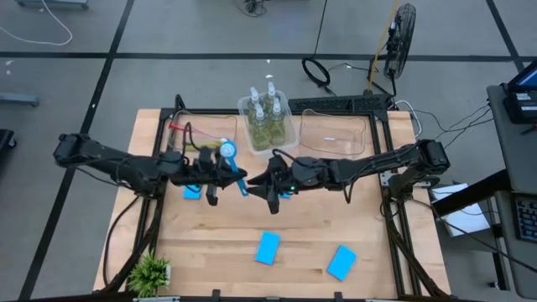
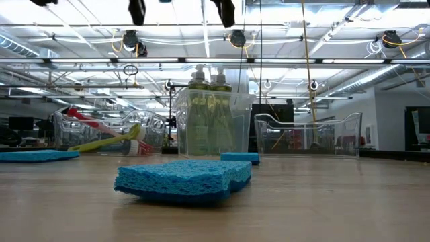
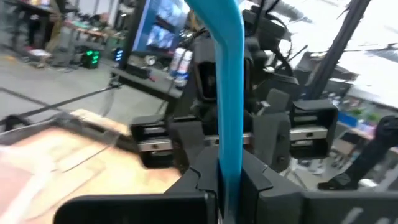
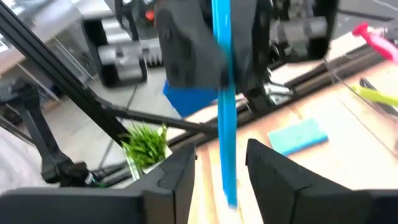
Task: Pick & Place Kitchen Sink Supplies
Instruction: Put the blue dish brush into the left transparent bin
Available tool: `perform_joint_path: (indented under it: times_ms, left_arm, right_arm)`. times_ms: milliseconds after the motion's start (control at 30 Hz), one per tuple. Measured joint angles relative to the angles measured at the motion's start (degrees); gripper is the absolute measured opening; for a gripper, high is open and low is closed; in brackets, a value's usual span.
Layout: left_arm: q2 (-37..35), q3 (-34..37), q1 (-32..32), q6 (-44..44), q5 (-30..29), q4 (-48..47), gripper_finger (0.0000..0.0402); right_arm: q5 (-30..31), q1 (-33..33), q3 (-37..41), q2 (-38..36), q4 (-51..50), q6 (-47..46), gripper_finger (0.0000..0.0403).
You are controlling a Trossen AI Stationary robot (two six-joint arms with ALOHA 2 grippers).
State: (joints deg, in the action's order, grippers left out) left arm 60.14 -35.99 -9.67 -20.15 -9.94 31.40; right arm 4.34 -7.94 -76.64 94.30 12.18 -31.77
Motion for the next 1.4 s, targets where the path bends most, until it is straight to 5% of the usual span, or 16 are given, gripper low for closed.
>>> perform_joint_path:
  times_ms: [400, 733, 1000, 1400]
  left_arm:
    - [-14.26, -0.95, 0.07, -0.89, -12.6, -33.74, 0.0015]
    - [-10.57, -17.77, 6.84, 3.52, -18.87, -78.66, 0.0015]
    - [-4.74, -20.68, 17.32, 17.78, -18.62, -89.18, 0.0015]
    - [4.35, -20.68, 29.44, 39.41, -18.66, -91.37, 0.0015]
  right_arm:
    - [-2.13, 0.0, 0.0, -0.02, -9.55, 4.87, 0.015]
    - [-5.98, 0.04, 0.0, -2.68, -9.43, 12.45, 0.0149]
    - [-2.37, 0.4, 0.01, -6.97, -11.5, 15.01, 0.0147]
    - [1.88, 0.46, 6.56, -18.0, -14.99, 16.63, 0.0147]
